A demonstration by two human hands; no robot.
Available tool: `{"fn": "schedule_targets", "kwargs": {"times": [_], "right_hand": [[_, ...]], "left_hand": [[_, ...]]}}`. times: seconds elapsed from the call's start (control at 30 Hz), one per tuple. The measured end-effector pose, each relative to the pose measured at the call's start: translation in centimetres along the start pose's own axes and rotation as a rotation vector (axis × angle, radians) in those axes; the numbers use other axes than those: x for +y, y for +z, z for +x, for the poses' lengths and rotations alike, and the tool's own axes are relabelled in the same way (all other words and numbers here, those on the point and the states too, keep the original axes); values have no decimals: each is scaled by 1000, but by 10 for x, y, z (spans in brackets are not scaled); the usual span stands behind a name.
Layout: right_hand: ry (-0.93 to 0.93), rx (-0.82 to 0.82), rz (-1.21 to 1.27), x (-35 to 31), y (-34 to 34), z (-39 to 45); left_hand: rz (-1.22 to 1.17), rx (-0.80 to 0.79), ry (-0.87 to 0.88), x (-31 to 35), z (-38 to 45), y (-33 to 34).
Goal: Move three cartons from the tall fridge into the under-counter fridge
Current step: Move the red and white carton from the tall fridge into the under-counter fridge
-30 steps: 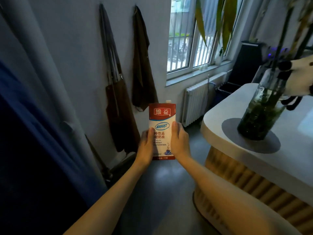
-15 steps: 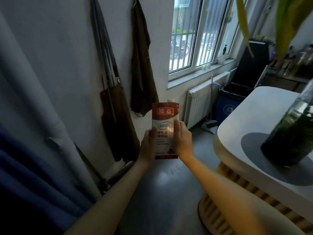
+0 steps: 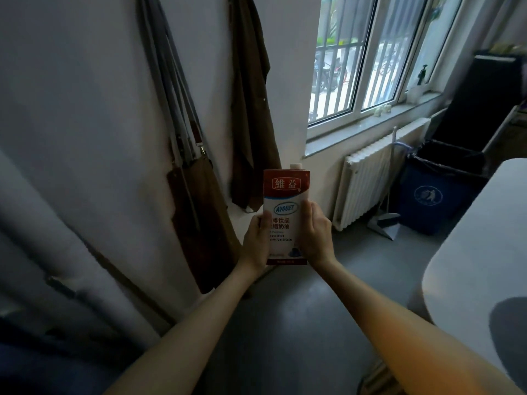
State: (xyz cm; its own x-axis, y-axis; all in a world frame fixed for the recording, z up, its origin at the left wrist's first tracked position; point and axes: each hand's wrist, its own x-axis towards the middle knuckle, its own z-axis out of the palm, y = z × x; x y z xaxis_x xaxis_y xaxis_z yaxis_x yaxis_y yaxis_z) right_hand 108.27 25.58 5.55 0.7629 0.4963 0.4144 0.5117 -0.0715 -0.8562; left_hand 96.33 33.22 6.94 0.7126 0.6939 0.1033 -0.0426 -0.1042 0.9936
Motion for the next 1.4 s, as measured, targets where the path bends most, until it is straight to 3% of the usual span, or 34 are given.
{"fn": "schedule_targets", "kwargs": {"times": [0.23,0.5,1.0,1.23,1.4], "right_hand": [[6,19,10,32,10,76],[33,112,5,74,9,157],[103,603,-220,142,-42,308],[169,706,-297,174,-83,337],[225,737,-260,204,-116,360]], "left_hand": [[14,11,-8,-10,85,16],[-22,-90,9,-21,186,47],[-105,-580,32,0,384,158],[-196,-751,12,2,433,226],[-137,-771,14,-15,462,279]]}}
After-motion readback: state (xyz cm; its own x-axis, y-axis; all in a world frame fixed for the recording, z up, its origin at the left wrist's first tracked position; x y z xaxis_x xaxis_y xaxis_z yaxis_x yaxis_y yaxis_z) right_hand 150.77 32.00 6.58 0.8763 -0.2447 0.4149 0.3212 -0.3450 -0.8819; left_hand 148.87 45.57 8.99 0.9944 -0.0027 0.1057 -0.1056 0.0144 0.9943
